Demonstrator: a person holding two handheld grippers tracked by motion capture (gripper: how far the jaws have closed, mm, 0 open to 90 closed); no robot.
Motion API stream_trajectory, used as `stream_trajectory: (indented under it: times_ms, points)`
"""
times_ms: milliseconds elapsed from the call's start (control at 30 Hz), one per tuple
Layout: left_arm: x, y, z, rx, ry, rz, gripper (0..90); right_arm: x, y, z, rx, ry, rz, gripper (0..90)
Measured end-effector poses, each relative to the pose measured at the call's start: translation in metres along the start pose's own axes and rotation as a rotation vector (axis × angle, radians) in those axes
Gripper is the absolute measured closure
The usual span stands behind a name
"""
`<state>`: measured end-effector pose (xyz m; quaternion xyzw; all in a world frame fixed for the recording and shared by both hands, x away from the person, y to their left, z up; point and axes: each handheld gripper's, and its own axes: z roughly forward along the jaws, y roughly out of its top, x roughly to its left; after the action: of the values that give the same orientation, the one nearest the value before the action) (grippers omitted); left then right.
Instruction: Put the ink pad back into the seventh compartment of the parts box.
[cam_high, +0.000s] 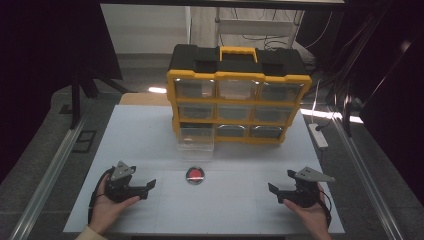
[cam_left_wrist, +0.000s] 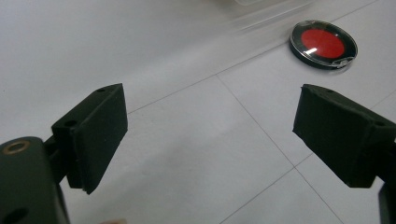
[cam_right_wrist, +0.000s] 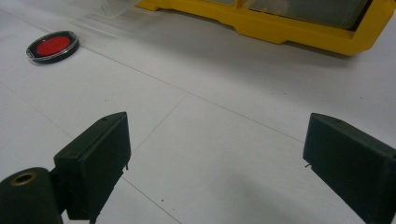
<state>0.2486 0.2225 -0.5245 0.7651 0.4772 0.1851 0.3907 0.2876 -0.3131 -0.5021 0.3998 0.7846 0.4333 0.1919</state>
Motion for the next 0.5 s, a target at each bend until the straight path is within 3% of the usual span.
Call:
stream_trajectory:
  times_ms: [500]
  points:
    - [-0.0035, -0.0038, -0.0078, -0.008, 0.007, -0.002, 11.0, 0.0009, -0.0004, 0.0016, 0.014, 0.010, -0.003, 8.8]
